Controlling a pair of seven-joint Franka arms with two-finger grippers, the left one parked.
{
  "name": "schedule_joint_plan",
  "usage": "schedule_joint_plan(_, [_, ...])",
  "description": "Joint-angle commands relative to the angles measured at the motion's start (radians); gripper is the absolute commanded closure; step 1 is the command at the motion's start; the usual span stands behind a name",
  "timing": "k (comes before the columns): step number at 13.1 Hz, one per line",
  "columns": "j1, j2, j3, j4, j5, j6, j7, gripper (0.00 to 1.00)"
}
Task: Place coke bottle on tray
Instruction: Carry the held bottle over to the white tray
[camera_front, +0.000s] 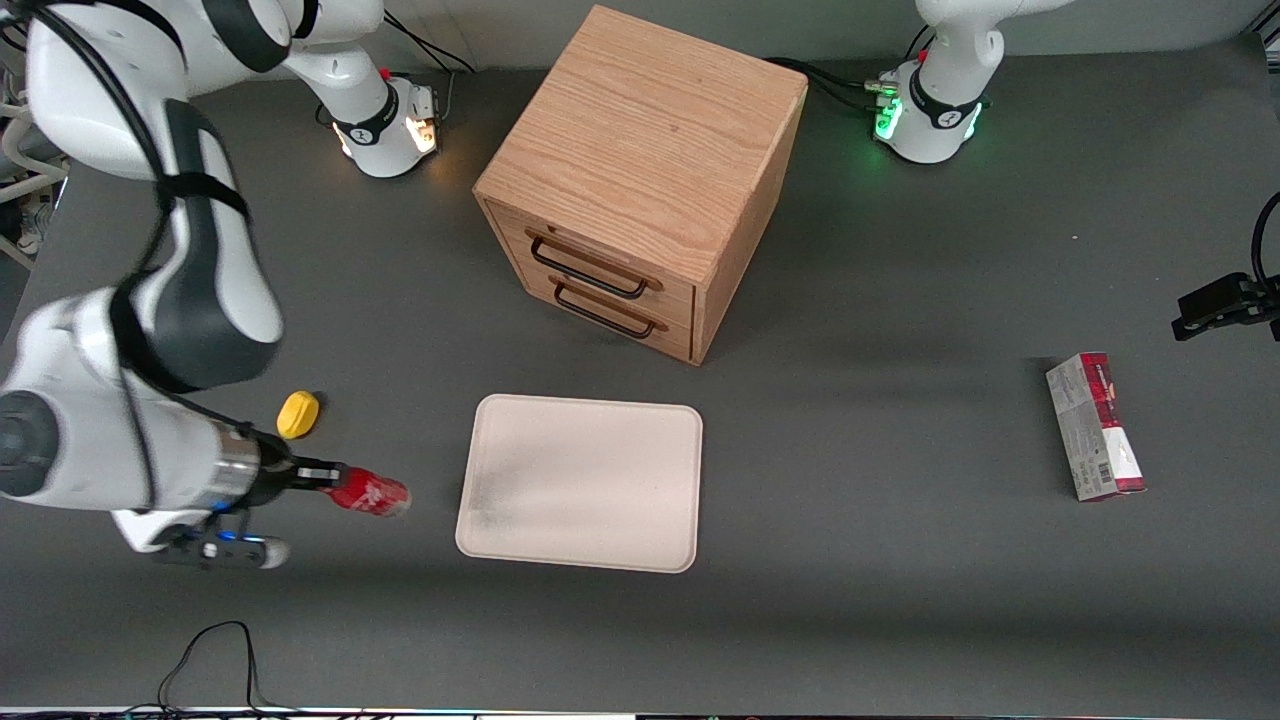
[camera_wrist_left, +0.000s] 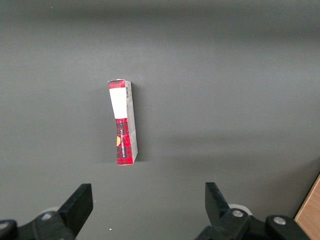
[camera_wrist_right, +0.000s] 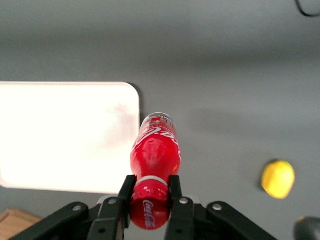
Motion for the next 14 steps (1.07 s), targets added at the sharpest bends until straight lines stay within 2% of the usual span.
schedule_joint_plan(1, [0.052,0.07,-0.003,0.08,-0.038,0.034,0.037,0.97])
schedule_joint_plan(4, [0.068,0.099,-0.004,0.08,-0.038,0.065,0.061,0.97])
schedule_joint_plan(6, [0.085,0.12,-0.002,0.08,-0.071,0.083,0.101,0.97])
schedule_joint_plan(14, [0.122,0.159,0.003,0.077,-0.075,0.106,0.311,0.95])
